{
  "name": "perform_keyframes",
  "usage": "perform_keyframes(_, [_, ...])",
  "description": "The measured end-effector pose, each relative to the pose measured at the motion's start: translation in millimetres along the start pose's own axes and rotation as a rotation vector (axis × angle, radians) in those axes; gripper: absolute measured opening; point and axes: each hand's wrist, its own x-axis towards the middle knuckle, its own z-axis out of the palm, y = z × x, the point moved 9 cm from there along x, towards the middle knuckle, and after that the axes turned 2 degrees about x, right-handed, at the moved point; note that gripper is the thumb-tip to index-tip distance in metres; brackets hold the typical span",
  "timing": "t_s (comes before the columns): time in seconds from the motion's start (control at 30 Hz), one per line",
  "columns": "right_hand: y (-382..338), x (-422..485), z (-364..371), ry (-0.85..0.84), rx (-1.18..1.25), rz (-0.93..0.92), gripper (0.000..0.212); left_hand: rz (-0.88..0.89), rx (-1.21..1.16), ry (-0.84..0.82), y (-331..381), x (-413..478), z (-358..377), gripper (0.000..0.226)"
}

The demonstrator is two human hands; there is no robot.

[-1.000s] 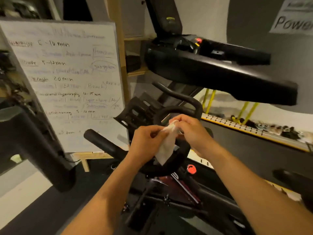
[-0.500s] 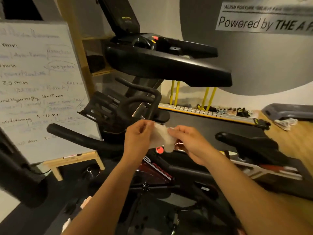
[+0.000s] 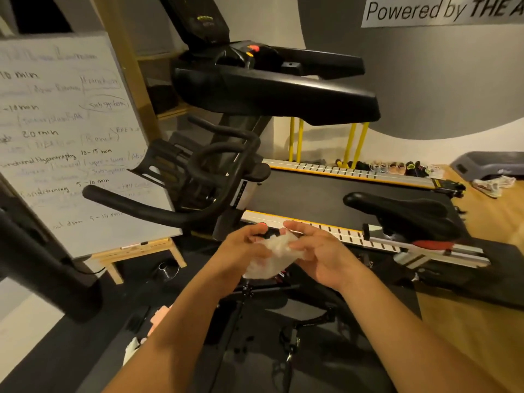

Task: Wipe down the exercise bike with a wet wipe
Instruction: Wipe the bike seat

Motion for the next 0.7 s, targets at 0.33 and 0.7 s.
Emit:
perform_keyframes(0.33, [42,-33,-35,0.088,0.02,0.218,0.038,0.069,0.061,-0.113,-3,-7,61,0.038])
perform_keyframes(0.7, [-37,-87,-149,0.5,-0.188,-0.177,0.028,0.198,-0.196,-0.075,20,20,163,0.025])
